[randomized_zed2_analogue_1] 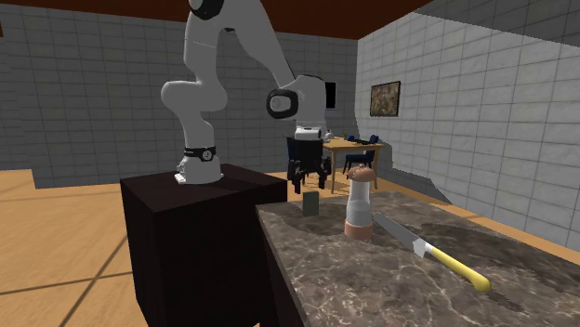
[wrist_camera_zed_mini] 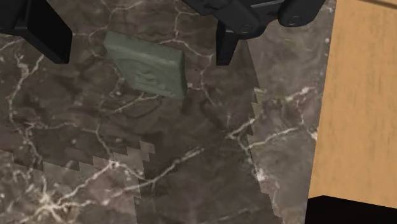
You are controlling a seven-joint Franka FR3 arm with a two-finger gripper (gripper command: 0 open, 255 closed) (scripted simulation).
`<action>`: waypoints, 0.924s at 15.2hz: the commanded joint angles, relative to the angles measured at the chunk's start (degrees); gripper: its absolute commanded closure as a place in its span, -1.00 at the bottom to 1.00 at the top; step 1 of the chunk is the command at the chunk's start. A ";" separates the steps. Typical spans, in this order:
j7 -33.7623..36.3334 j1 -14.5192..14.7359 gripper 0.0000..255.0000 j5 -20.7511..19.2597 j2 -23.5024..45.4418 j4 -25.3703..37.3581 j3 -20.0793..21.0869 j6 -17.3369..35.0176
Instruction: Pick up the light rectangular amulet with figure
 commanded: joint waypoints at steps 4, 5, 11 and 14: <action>1.33 0.97 -1.00 -1.70 4.58 1.09 -1.24 3.55; 1.54 1.16 -1.00 -1.98 5.41 1.27 -1.49 4.20; 1.60 1.22 1.00 -2.11 5.69 1.13 -1.62 4.63; 1.61 1.23 1.00 -2.10 5.69 1.15 -1.62 4.60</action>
